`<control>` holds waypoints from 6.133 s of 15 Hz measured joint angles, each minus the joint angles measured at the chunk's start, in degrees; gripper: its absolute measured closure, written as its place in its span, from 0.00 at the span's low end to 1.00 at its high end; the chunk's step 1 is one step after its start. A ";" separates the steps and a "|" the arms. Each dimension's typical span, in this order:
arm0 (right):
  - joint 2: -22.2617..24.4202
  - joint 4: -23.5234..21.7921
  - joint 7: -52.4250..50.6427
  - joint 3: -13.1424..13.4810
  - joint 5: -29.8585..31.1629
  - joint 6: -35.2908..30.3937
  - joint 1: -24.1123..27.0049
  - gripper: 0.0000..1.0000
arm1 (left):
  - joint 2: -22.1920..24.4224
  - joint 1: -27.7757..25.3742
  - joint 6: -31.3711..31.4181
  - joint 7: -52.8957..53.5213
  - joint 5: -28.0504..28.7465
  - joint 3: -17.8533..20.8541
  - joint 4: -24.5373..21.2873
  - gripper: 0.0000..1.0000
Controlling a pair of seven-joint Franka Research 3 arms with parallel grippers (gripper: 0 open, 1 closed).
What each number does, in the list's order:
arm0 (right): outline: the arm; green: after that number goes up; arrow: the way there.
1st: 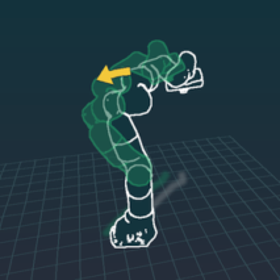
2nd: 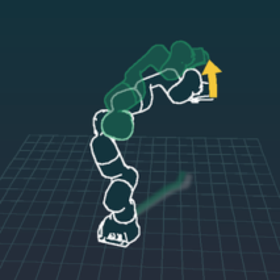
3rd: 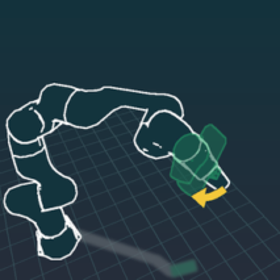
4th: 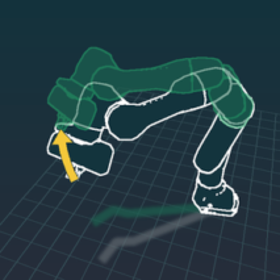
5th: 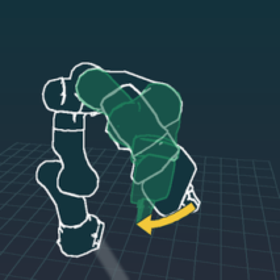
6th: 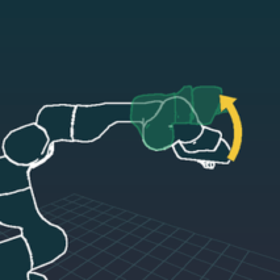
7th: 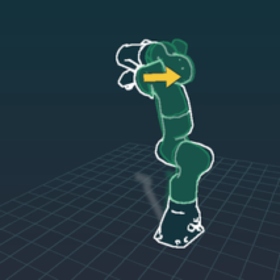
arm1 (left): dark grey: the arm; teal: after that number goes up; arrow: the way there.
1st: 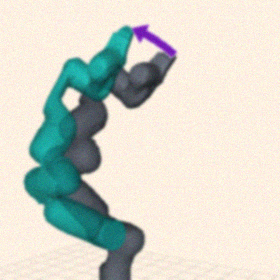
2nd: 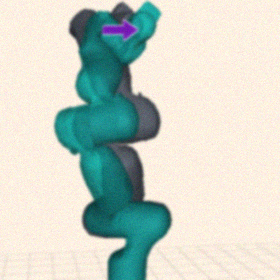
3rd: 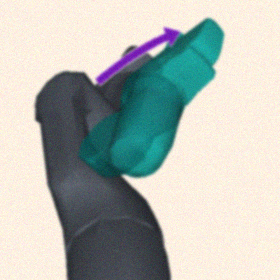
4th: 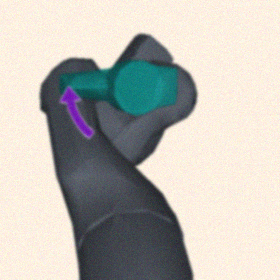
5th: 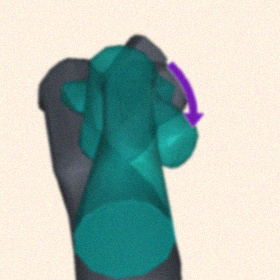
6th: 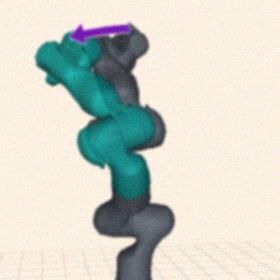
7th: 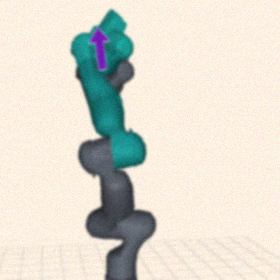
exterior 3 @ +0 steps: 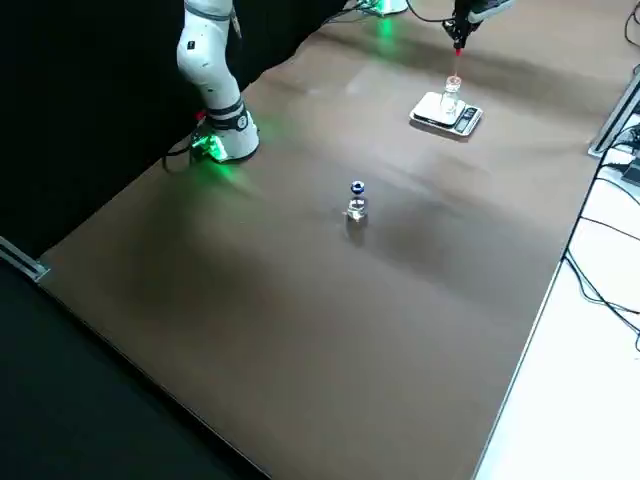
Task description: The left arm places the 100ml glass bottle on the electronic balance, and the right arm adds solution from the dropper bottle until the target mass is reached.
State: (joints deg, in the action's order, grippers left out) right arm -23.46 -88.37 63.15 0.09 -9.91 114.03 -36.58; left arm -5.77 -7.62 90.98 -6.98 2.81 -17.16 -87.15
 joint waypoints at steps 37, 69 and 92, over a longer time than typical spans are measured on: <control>1.35 1.73 0.19 1.09 0.04 -2.72 -0.05 0.96 | 0.00 0.00 0.00 -0.03 0.00 -0.16 0.00 0.00; 29.78 -34.55 -67.96 2.01 6.41 -2.40 42.43 0.96 | 0.07 -0.33 -0.04 -1.89 0.00 -0.23 -0.05 0.00; 26.91 -39.20 -71.24 1.86 6.40 4.43 43.39 0.96 | 0.59 -1.04 -1.61 -1.28 0.00 -0.29 -0.05 0.00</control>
State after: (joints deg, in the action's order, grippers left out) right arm 3.45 -127.57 -8.09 1.96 -3.51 118.46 6.81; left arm -5.18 -8.66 89.37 -8.26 2.81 -17.45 -87.20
